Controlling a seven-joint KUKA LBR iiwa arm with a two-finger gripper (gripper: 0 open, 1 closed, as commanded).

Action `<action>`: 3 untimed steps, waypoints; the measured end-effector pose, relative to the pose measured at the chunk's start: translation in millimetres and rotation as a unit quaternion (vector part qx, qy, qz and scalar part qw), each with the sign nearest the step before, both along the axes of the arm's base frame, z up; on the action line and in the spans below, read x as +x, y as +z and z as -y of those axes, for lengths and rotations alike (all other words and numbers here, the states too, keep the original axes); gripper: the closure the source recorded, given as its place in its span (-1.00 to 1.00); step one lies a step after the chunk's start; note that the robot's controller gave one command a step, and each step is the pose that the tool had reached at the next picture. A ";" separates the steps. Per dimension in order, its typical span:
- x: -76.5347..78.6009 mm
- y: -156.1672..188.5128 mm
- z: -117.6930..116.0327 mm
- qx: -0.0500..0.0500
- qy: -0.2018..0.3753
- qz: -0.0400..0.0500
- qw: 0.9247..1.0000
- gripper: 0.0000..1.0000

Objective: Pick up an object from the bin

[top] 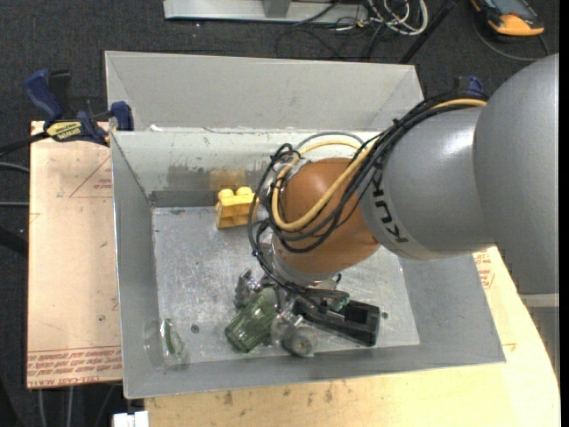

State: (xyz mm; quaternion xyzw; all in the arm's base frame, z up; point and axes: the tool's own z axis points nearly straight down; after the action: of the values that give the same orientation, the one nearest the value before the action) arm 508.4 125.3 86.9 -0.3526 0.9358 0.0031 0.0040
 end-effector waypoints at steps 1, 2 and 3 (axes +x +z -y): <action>-1.3 1.9 0.8 0.001 0.000 0.001 1.000 1.00; -1.3 1.9 0.8 0.001 0.000 0.001 1.000 1.00; -1.3 1.9 0.8 0.001 0.000 0.001 1.000 1.00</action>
Offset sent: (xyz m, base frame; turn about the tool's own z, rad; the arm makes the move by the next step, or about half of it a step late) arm 0.0000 0.0000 0.0000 0.0000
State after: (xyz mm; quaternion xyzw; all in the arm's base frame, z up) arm 507.1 124.5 88.8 -0.3525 0.9358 0.0033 0.0054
